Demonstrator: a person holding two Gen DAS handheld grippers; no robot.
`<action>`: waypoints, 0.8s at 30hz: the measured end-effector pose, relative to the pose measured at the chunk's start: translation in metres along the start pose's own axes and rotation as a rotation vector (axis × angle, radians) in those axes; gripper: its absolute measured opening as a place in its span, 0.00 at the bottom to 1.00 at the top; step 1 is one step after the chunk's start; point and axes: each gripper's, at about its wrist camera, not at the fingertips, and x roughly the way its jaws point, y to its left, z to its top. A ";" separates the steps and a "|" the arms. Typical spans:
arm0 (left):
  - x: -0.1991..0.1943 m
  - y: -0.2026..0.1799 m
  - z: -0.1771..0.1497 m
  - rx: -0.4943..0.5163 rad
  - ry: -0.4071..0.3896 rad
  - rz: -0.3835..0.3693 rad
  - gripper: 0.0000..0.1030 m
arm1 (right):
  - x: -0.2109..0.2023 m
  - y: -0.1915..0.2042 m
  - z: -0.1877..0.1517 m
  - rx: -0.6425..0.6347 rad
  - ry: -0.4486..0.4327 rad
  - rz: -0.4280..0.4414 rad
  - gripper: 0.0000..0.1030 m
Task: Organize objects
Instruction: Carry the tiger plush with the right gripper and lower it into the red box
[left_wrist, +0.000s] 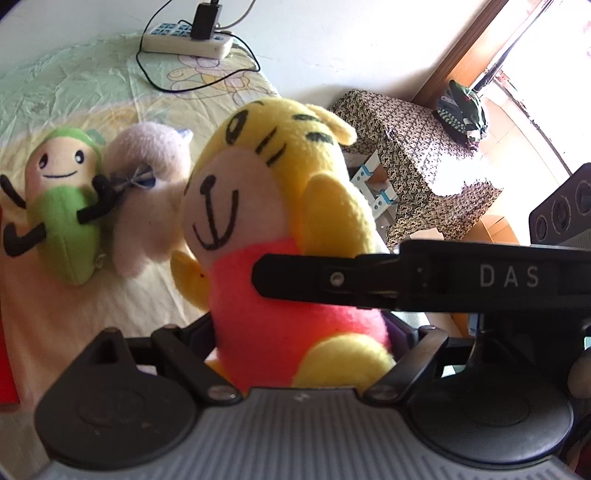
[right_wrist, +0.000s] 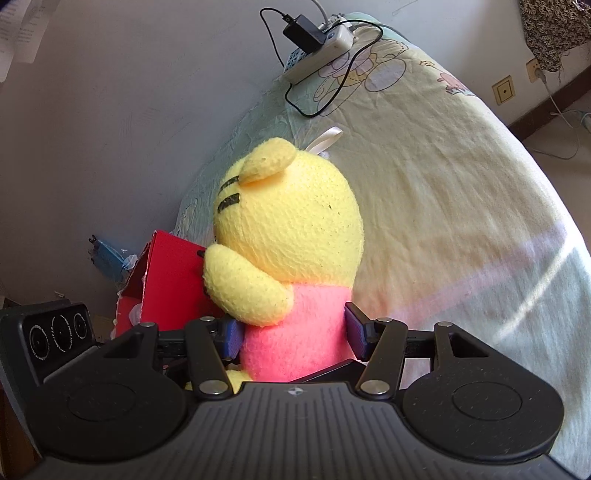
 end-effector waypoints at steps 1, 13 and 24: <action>-0.005 0.001 -0.003 0.011 -0.007 0.007 0.84 | 0.001 0.004 -0.002 -0.008 0.001 0.002 0.56; -0.068 0.029 -0.021 0.095 -0.076 -0.022 0.84 | 0.002 0.068 -0.038 -0.107 -0.082 -0.016 0.56; -0.137 0.069 -0.030 0.170 -0.185 0.004 0.84 | 0.016 0.136 -0.065 -0.193 -0.184 0.031 0.56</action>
